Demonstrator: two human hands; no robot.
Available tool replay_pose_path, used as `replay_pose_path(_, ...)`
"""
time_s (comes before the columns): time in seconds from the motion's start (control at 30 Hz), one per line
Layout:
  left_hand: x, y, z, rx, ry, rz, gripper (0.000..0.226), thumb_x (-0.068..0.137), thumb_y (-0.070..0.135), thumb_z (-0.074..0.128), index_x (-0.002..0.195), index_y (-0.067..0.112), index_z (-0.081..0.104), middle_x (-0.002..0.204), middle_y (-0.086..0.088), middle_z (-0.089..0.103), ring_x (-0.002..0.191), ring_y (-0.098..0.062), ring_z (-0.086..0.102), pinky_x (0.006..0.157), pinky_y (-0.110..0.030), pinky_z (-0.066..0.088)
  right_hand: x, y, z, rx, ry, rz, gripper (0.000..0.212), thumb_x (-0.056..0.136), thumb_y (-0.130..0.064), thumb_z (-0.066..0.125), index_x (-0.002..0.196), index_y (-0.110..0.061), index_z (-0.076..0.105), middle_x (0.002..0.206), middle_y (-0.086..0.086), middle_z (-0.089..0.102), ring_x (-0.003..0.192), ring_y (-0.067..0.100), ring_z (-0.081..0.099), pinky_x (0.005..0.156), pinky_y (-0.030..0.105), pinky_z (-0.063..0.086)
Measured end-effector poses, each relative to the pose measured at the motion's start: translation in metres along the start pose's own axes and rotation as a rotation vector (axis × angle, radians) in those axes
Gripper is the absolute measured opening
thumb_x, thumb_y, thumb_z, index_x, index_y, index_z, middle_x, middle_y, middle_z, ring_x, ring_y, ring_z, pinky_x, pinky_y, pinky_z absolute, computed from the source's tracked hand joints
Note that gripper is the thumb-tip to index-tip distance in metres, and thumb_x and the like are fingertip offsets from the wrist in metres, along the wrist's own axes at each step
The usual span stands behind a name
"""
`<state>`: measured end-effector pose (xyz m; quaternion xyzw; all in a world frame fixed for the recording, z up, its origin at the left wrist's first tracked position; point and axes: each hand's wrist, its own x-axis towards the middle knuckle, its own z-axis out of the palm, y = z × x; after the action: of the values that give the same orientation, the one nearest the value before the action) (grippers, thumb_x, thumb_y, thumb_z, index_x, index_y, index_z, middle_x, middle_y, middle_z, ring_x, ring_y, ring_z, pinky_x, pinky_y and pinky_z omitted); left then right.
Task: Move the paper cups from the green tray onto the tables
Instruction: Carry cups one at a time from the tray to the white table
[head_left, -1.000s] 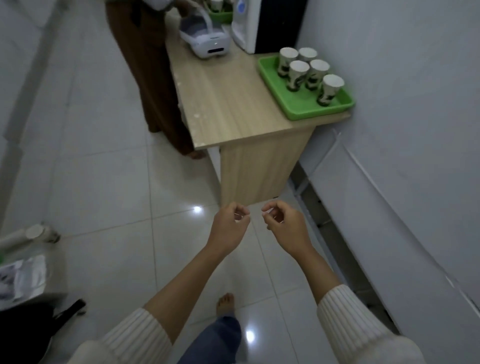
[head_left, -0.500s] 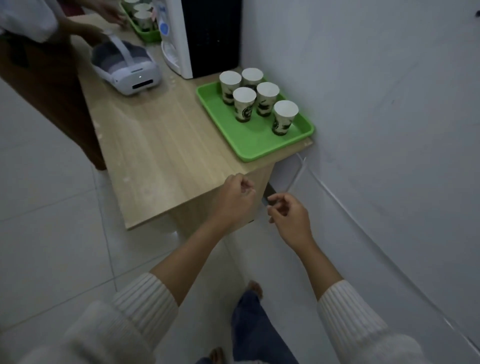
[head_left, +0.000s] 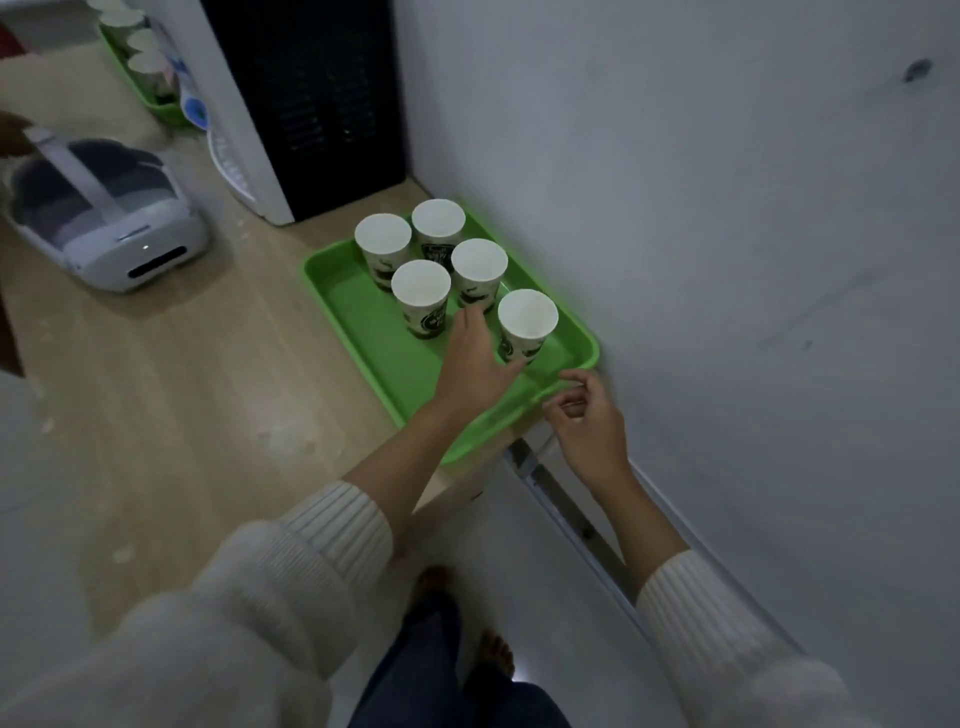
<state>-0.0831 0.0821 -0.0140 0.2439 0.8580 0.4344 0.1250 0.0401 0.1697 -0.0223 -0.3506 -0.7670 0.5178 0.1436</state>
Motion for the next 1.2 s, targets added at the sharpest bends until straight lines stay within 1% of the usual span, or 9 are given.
replay_pose_path(0.13, 0.044, -0.001, 0.009, 0.012, -0.115, 0.044, 0.094, 0.069, 0.018, 0.081, 0.143, 0.001, 0.024, 0.144, -0.018, 0.033, 0.135, -0.031, 0.031, 0.11, -0.037, 0.031, 0.026, -0.002, 0.007, 0.049, 0.071, 0.071, 0.033, 0.084, 0.002, 0.06, 0.114, -0.01, 0.055, 0.08, 0.006, 0.06, 0.065, 0.008, 0.055, 0.056, 0.005, 0.042)
replay_pose_path(0.23, 0.059, -0.004, 0.017, 0.063, -0.221, 0.064, 0.092, 0.069, 0.019, 0.081, 0.142, 0.001, 0.027, 0.145, -0.018, 0.033, 0.135, -0.03, 0.032, 0.107, -0.032, 0.03, 0.04, -0.004, 0.013, 0.073, 0.118, 0.119, 0.033, 0.084, 0.002, 0.059, 0.115, -0.009, 0.055, 0.082, 0.007, 0.061, 0.067, 0.012, 0.057, 0.059, 0.008, 0.044)
replay_pose_path(0.37, 0.066, -0.007, 0.017, 0.03, -0.223, 0.094, 0.069, 0.068, 0.014, 0.08, 0.126, 0.002, 0.044, 0.124, -0.015, 0.05, 0.116, -0.029, 0.046, 0.076, -0.017, 0.027, 0.052, -0.01, 0.016, 0.121, 0.141, 0.182, 0.03, 0.085, 0.001, 0.057, 0.11, -0.017, 0.056, 0.086, 0.009, 0.062, 0.083, 0.026, 0.063, 0.078, 0.039, 0.054)
replay_pose_path(0.5, 0.063, 0.0, 0.004, -0.039, -0.196, 0.155, 0.066, 0.064, 0.014, 0.082, 0.12, 0.005, 0.048, 0.117, -0.01, 0.054, 0.107, -0.023, 0.049, 0.074, -0.017, 0.028, 0.061, -0.011, 0.021, 0.209, 0.159, 0.263, 0.022, 0.088, -0.018, 0.057, 0.11, -0.02, 0.059, 0.098, 0.011, 0.068, 0.094, 0.029, 0.067, 0.089, 0.051, 0.053)
replay_pose_path(0.6, 0.056, 0.013, -0.008, -0.096, -0.207, 0.182, 0.077, 0.063, 0.018, 0.083, 0.128, 0.009, 0.042, 0.122, -0.003, 0.051, 0.104, -0.013, 0.045, 0.078, -0.015, 0.03, 0.063, -0.021, 0.022, 0.455, 0.165, 0.362, 0.022, 0.095, -0.023, 0.049, 0.109, -0.013, 0.063, 0.098, 0.011, 0.071, 0.085, 0.02, 0.069, 0.08, 0.039, 0.058)
replay_pose_path(0.7, 0.046, 0.022, -0.016, -0.134, -0.247, 0.216, 0.082, 0.064, 0.019, 0.083, 0.132, 0.01, 0.039, 0.128, -0.002, 0.05, 0.11, -0.014, 0.048, 0.084, -0.017, 0.035, 0.06, -0.028, 0.019, 0.663, 0.115, 0.449, 0.023, 0.098, -0.019, 0.044, 0.095, -0.013, 0.066, 0.068, -0.001, 0.069, 0.061, 0.01, 0.066, 0.057, 0.024, 0.054)
replay_pose_path(0.77, 0.038, 0.025, -0.016, -0.167, -0.274, 0.225, 0.082, 0.063, 0.018, 0.083, 0.131, 0.01, 0.039, 0.128, -0.002, 0.051, 0.111, -0.014, 0.049, 0.085, -0.017, 0.037, 0.053, -0.028, 0.016, 0.702, 0.102, 0.45, 0.023, 0.097, -0.017, 0.045, 0.093, -0.015, 0.067, 0.066, -0.003, 0.069, 0.062, 0.01, 0.065, 0.057, 0.024, 0.053)
replay_pose_path(0.93, 0.011, 0.032, -0.007, -0.275, -0.329, 0.263, 0.073, 0.061, 0.022, 0.083, 0.123, 0.014, 0.047, 0.118, 0.004, 0.059, 0.108, -0.013, 0.055, 0.087, -0.021, 0.046, 0.023, -0.027, 0.004, 0.749, 0.17, 0.465, 0.025, 0.094, -0.011, 0.045, 0.1, -0.013, 0.069, 0.089, 0.006, 0.07, 0.081, 0.018, 0.064, 0.074, 0.033, 0.054)
replay_pose_path(1.2, -0.07, 0.061, 0.029, -0.368, -0.497, 0.387, 0.072, 0.059, 0.027, 0.085, 0.121, 0.014, 0.05, 0.117, 0.004, 0.061, 0.11, -0.009, 0.057, 0.091, -0.024, 0.048, -0.068, -0.003, -0.049, 0.795, 0.393, 0.453, 0.028, 0.09, -0.005, 0.045, 0.088, -0.016, 0.071, 0.08, 0.001, 0.073, 0.074, 0.014, 0.068, 0.061, 0.025, 0.056)
